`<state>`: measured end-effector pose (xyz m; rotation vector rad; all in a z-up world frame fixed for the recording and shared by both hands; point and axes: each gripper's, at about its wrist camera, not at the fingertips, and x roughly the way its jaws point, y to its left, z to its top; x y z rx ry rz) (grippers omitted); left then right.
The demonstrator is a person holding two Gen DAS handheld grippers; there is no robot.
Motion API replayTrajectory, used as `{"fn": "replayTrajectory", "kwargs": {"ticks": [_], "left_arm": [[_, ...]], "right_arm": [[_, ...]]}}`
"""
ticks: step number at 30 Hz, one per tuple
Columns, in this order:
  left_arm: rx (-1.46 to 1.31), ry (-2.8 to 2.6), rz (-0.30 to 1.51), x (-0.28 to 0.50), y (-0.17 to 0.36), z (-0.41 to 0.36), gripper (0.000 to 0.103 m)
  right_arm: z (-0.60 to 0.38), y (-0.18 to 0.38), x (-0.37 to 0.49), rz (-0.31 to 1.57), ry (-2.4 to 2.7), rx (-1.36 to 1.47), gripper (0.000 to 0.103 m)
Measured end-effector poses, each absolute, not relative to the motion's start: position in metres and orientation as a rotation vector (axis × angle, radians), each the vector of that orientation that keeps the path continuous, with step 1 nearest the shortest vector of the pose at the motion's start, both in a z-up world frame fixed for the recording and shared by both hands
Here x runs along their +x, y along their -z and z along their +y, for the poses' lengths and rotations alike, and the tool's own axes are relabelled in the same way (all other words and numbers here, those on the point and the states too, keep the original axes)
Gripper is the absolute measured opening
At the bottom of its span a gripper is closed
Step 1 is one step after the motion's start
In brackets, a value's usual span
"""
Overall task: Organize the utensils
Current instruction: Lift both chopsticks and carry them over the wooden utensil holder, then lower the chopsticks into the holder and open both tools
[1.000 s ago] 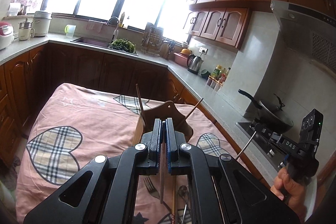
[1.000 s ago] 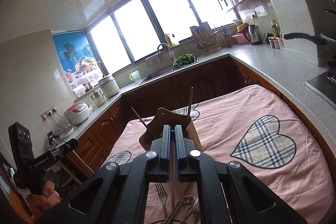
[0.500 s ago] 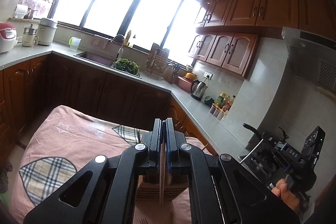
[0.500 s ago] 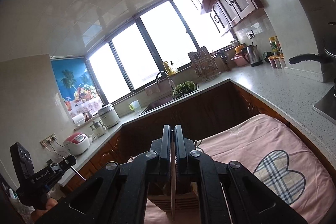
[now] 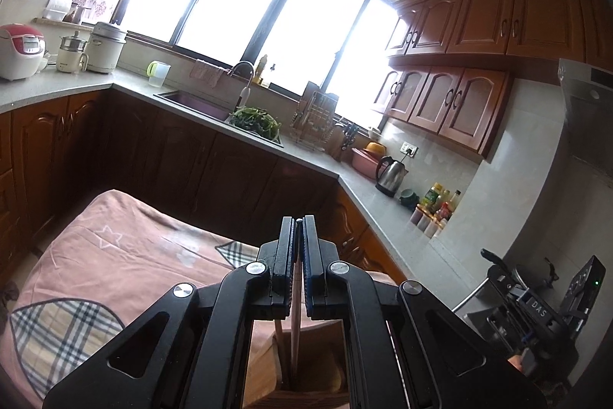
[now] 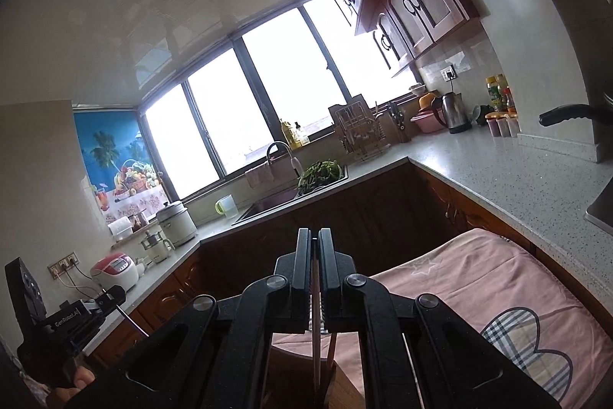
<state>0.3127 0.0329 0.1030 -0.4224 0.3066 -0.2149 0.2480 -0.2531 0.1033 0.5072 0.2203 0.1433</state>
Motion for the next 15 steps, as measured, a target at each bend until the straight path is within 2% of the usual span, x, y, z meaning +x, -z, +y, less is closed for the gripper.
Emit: {"fn": "replayTrajectory", "kwargs": {"ticks": [15], "left_arm": [[-0.373,0.208,0.434,0.343,-0.037,0.001,0.004]], "right_arm": [[-0.230,-0.044,0.277,0.360,-0.170,0.511,0.004]]}}
